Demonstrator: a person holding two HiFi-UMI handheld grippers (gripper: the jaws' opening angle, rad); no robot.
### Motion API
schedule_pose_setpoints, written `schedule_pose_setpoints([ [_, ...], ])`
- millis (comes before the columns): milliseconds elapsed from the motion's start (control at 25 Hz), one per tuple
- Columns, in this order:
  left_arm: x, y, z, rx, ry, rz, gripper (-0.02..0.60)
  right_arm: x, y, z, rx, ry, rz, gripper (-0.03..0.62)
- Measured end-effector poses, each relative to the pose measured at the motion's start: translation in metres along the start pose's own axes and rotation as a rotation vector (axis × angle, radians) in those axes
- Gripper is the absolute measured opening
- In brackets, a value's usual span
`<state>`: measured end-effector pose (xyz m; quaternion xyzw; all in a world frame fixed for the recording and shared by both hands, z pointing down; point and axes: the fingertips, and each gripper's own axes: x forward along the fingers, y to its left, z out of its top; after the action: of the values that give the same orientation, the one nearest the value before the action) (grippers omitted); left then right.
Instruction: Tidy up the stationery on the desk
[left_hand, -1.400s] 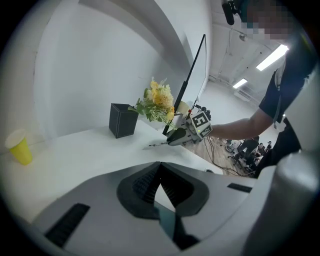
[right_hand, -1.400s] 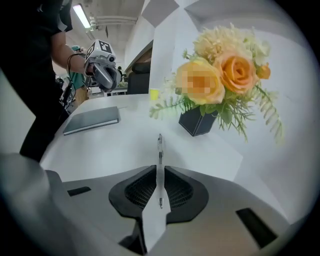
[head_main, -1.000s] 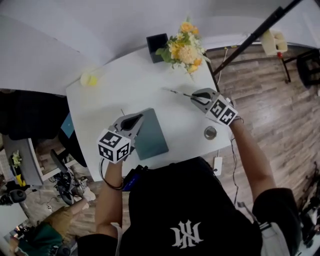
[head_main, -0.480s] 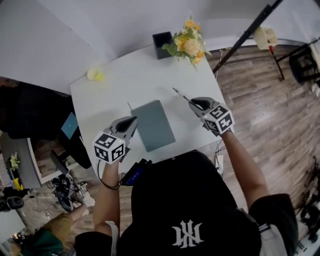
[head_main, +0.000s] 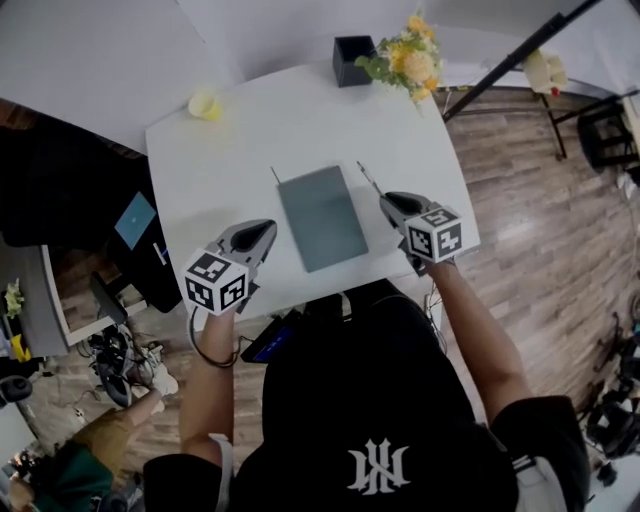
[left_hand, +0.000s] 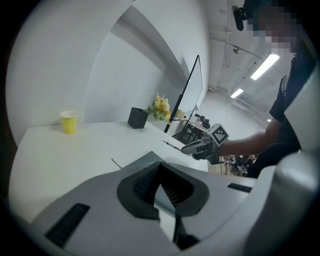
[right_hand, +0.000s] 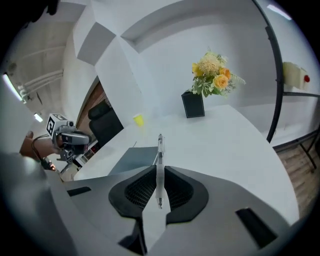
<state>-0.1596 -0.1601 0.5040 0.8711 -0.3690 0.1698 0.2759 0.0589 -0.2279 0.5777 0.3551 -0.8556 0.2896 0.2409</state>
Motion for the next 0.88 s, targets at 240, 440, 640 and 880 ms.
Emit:
schedule_pose_setpoints([
  [240,-0.007,-0.002,-0.019,-0.024,-0.004,-0.024,0.002,0.005,0.020,-0.028,0.073,0.037,-0.037,0.069],
  [440,-0.013,-0.006,-0.026,-0.014,0.003,-0.048,0.003,0.010,0.022,-0.047,0.111,0.074,-0.079,0.069],
  [640,-0.017,-0.005,-0.038,-0.015,0.023,-0.066,0.002,0.019,0.021,-0.056,0.171,0.087,-0.109,0.069],
  [880,-0.020,-0.003,-0.046,-0.027,0.033,-0.077,0.002,0.029,0.028,-0.063,0.178,0.136,-0.126,0.069],
])
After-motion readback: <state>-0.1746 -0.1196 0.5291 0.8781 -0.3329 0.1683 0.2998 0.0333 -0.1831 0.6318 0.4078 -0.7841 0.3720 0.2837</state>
